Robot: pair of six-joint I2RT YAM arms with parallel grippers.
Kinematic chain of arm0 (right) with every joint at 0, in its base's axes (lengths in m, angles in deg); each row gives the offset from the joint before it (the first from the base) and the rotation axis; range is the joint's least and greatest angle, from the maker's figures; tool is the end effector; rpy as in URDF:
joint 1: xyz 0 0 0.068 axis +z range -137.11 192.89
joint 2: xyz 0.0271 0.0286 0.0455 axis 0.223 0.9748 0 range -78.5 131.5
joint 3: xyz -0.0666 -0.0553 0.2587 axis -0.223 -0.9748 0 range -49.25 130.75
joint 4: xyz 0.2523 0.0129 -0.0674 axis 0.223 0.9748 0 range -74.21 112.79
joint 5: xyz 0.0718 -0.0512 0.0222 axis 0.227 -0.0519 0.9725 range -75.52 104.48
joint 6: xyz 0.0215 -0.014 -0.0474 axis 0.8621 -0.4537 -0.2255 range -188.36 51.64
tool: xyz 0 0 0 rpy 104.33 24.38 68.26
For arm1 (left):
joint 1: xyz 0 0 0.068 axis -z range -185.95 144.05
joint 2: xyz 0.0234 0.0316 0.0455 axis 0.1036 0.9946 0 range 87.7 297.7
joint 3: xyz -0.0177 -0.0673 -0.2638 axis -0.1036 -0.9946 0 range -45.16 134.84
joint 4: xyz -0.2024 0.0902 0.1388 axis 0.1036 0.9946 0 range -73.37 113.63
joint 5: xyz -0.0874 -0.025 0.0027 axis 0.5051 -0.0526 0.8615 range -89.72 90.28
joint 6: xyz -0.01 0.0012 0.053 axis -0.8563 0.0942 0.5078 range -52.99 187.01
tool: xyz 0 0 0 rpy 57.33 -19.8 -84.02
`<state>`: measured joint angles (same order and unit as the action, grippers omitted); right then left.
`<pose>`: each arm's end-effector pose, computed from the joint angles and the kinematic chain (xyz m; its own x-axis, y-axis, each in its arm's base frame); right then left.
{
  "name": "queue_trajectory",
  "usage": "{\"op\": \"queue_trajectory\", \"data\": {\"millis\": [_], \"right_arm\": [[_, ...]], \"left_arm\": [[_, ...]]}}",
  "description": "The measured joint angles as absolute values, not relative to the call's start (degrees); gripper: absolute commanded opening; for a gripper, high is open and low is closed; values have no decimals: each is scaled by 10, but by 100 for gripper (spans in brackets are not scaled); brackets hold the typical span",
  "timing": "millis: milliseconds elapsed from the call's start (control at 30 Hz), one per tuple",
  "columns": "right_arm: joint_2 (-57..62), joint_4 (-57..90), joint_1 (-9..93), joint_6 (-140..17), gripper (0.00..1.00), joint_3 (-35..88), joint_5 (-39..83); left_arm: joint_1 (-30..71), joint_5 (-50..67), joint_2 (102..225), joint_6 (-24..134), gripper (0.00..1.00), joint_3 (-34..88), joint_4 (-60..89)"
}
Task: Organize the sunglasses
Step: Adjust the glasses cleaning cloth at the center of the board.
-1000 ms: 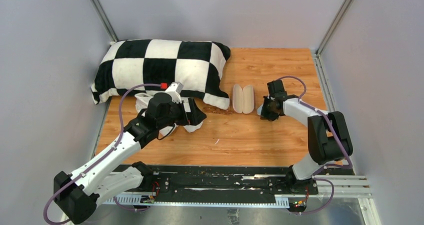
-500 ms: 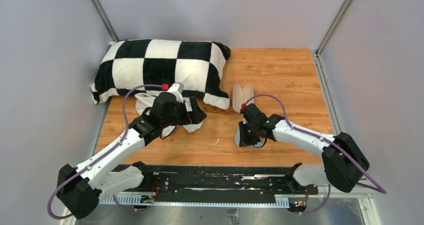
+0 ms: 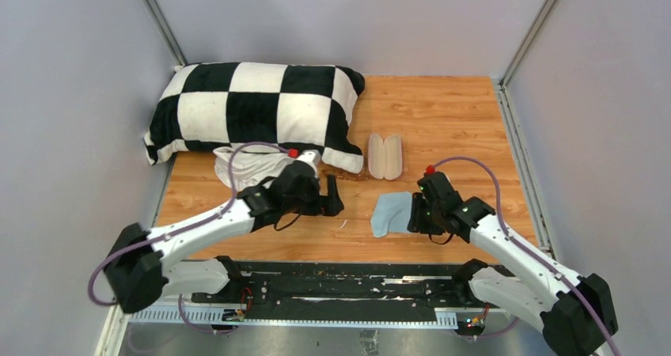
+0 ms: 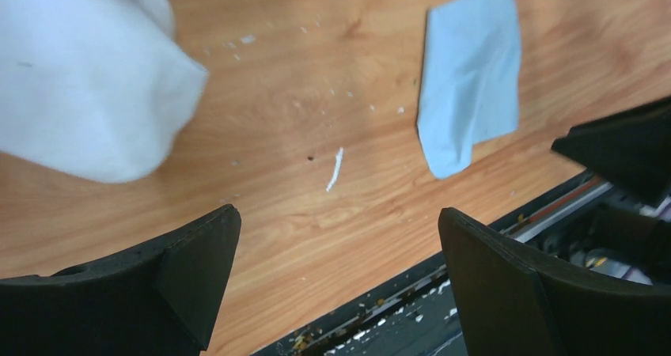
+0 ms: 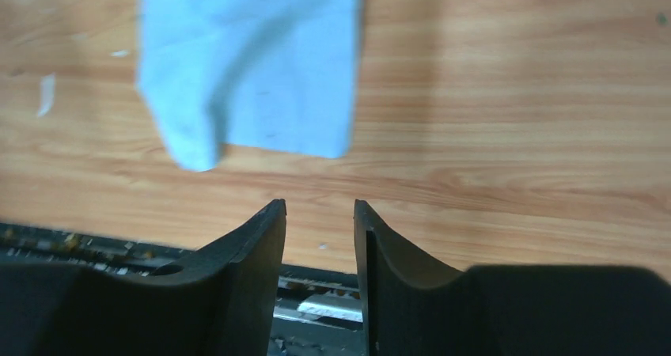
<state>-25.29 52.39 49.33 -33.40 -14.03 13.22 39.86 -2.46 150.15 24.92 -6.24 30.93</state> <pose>0.1428 0.1047 0.2170 -0.8718 0.0683 -0.4851 -0.1027 0.9428 0.3173 0.1636 -0.1660 0.2375 -0.7797 -0.1585 -0.6057 0.2252 0.8317 -0.5075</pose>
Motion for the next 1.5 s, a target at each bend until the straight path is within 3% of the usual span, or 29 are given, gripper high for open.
{"op": "queue_trajectory", "data": {"millis": [133,367,733,900,1100,1400,1500], "right_arm": [[-243,503,410,-316,38,-201,150],[-162,447,397,-301,33,-207,183],[-137,392,397,-257,24,-206,186],[-150,391,397,-245,31,-213,168],[-190,415,397,-240,46,-223,111],[-197,426,378,-254,46,-225,61],[-194,419,376,-257,45,-225,64]], "left_arm": [[478,-62,1629,245,99,13,348],[512,-49,1704,206,77,23,301],[512,-25,1746,183,77,23,266],[513,-12,1770,176,74,25,254],[524,15,1824,164,59,58,254],[546,6,1895,129,55,129,266],[555,0,1906,112,49,140,265]]}}
